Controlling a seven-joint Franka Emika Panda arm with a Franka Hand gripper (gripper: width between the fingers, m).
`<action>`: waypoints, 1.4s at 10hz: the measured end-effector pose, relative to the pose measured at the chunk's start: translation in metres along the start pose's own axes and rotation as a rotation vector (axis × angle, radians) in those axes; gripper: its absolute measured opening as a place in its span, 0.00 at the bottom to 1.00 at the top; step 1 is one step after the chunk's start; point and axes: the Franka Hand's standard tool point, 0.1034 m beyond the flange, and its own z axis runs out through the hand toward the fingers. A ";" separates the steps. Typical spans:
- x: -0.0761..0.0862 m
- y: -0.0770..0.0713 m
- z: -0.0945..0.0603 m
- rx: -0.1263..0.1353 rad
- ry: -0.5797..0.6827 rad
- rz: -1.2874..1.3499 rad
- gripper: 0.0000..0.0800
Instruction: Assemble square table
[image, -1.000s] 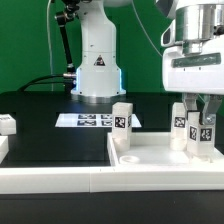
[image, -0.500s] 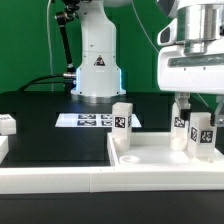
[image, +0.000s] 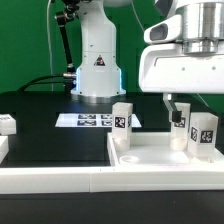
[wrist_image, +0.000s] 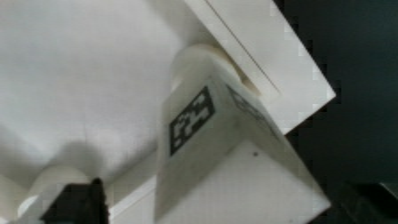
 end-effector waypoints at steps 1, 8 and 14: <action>0.000 0.000 0.000 -0.003 0.002 -0.053 0.81; -0.003 -0.004 -0.002 -0.039 0.021 -0.650 0.81; 0.000 -0.005 -0.002 -0.039 0.022 -0.692 0.47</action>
Offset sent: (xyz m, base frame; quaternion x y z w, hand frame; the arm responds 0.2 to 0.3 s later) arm -0.0014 0.0112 0.0066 0.0001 -0.0059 -0.1611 0.9869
